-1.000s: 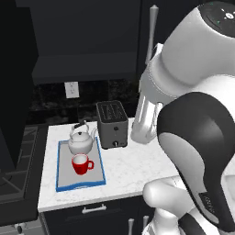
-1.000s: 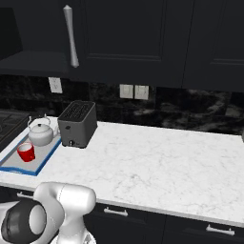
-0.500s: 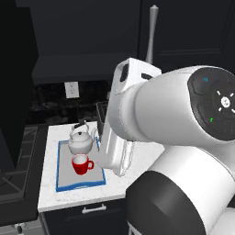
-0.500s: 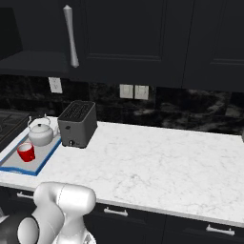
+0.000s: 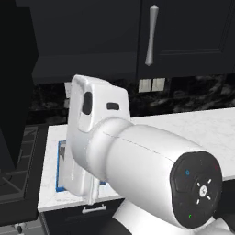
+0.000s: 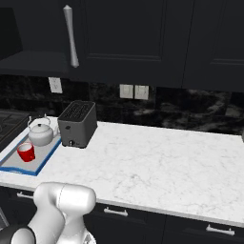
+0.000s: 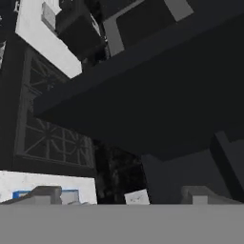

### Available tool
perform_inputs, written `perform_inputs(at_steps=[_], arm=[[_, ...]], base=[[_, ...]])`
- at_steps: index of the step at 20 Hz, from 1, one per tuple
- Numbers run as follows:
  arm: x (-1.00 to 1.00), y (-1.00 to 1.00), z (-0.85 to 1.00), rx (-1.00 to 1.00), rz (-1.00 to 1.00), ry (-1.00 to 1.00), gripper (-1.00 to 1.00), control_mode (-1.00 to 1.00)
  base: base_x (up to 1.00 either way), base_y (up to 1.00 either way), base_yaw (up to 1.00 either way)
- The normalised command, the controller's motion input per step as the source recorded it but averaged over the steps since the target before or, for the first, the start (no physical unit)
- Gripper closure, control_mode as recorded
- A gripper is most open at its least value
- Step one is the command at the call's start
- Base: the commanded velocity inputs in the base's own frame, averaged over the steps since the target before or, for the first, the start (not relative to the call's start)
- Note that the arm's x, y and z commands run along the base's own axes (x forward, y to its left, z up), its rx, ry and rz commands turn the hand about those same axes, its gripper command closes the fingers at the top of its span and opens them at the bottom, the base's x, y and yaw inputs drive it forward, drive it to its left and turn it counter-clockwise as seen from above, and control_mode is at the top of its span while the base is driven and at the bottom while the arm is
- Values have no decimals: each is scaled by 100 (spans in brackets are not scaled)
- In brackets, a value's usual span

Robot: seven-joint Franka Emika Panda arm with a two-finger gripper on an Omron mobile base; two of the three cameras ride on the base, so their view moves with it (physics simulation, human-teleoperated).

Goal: Pick the kettle from the counter and place it on the tray. Then pick the mug from the cabinet and place it on the tray. Then close the cabinet doors.

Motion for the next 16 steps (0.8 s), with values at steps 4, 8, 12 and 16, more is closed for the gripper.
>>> perform_inputs(at_steps=[4,8,12,16], arm=[[-38,55,1,0,28,-9,-100,-100],[-31,34,0,0,30,-6,-100,-100],[-24,35,0,0,29,-7,-100,-100],[-35,36,0,0,25,-18,-100,-100]], base=[[0,0,0],[0,0,0],[0,0,0],[0,0,0]])
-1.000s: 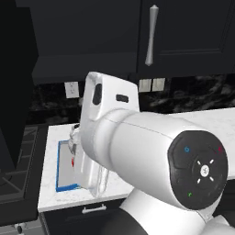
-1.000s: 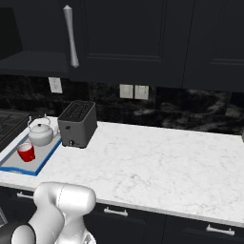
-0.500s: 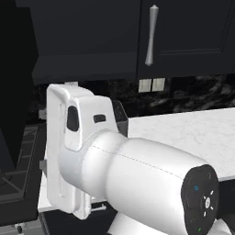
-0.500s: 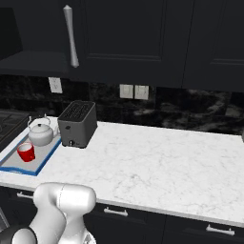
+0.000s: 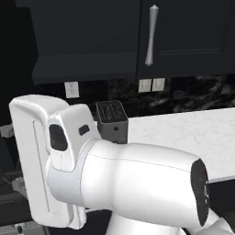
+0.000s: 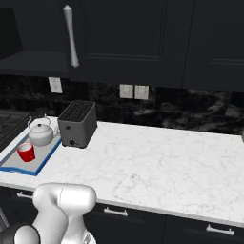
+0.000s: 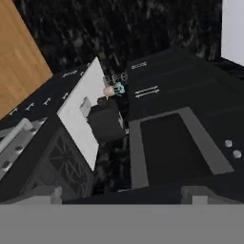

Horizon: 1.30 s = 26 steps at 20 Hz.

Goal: Pick the kettle from the counter and place it on the tray. Then pick the mug from the cabinet and place it on the tray. Then close the cabinet doors.

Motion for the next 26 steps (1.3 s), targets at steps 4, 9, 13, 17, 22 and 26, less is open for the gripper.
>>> perform_inputs(at_steps=[4,9,13,17,22,26], arm=[[-35,41,0,-3,13,-26,-100,-100],[-19,44,5,-6,2,-30,-100,-100],[-3,47,10,-11,-10,-20,-100,-100],[0,35,5,-7,-18,-3,-100,-100],[-20,20,0,1,-21,0,-100,-100],[-13,19,-1,9,-24,0,-100,-100]], base=[[0,0,0],[0,0,0],[0,0,0],[0,0,0],[0,0,0],[0,0,0]])
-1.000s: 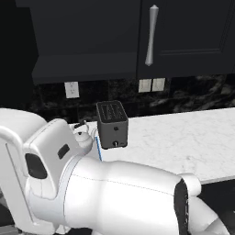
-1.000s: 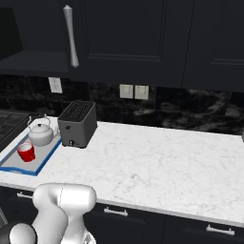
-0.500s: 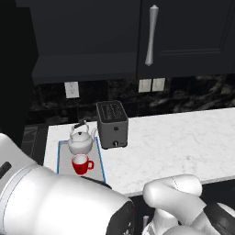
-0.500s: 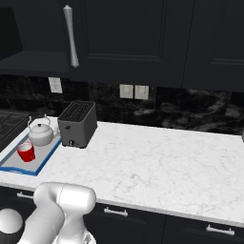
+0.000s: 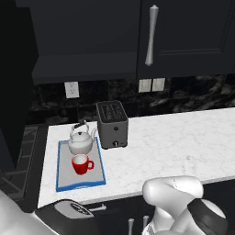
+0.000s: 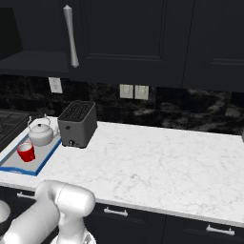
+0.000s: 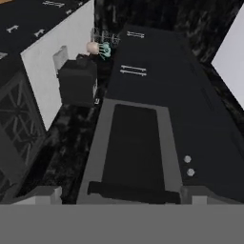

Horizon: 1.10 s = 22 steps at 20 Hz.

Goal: Pick the kettle from the counter and place it on the tray. Then pick the mug from the cabinet and place it on the tray. Then close the cabinet doors.

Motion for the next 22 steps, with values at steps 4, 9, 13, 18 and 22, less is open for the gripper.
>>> perform_inputs(at_steps=[4,9,13,18,22], arm=[[3,25,0,17,-25,0,-100,-100],[10,14,-4,18,-17,0,-100,-100],[13,4,-6,17,-13,0,-100,-100],[23,0,0,17,-18,0,-100,-100],[28,0,0,16,-16,1,-100,-100]], base=[[0,0,0],[0,0,0],[0,0,0],[0,0,0],[0,0,0]])
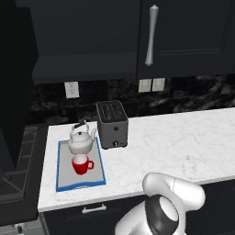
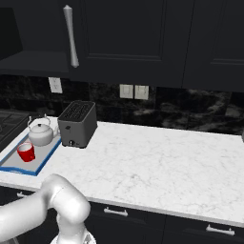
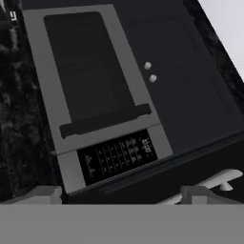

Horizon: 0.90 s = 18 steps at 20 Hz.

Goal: Pick the kettle from the counter and place it on the tray. Then pick the mug from the cabinet and place it on the tray. Then close the cabinet doors.

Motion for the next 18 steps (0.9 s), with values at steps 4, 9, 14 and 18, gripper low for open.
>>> perform_inputs(at_steps=[4,9,14,18], arm=[[31,-8,0,14,-12,2,-100,-100],[32,-17,0,8,-7,4,-100,-100],[24,-9,0,1,-2,4,-100,-100],[21,-8,-2,-9,-1,16,-100,-100]], base=[[0,0,0],[0,0,0],[0,0,0],[0,0,0]])
